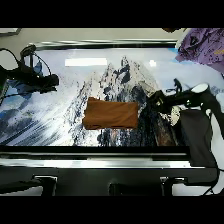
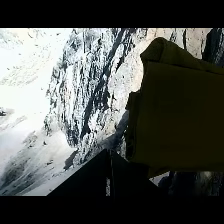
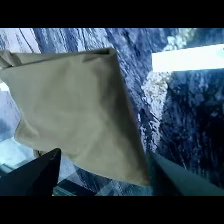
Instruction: Fold the clothes and pants, and hang the long-sleeved shirts on hangers.
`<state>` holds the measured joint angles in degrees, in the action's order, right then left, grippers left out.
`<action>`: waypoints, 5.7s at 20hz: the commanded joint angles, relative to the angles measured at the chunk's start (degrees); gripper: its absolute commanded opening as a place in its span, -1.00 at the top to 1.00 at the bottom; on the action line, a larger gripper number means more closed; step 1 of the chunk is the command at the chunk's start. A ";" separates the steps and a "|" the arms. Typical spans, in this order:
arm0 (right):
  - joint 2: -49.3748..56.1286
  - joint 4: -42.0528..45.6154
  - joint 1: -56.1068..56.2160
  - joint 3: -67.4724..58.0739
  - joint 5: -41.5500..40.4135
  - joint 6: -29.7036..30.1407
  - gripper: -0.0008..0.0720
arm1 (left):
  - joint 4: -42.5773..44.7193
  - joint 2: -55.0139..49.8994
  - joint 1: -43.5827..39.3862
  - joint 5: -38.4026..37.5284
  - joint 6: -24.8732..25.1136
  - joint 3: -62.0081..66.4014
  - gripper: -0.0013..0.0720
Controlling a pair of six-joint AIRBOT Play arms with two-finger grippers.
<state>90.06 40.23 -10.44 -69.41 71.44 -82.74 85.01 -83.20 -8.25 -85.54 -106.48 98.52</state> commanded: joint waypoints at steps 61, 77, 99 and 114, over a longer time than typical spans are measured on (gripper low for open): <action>-6.10 56.81 -27.58 -33.59 32.17 -33.33 0.89 | 3.13 -0.07 0.07 -1.05 0.00 0.00 0.92; -14.97 66.34 -27.58 1.07 24.41 -33.42 0.89 | 3.13 -0.07 0.07 -1.11 -0.02 0.00 0.92; -15.30 64.54 -27.52 0.85 17.35 -31.36 -0.49 | 3.10 -0.07 0.07 -1.18 0.02 0.00 0.91; -19.58 36.33 29.88 -4.61 -11.23 -5.77 0.89 | 2.86 19.71 1.31 1.55 7.52 -16.87 0.92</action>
<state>70.70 72.55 5.10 -73.95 64.10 -87.39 87.99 -68.69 -6.72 -85.43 -99.53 87.02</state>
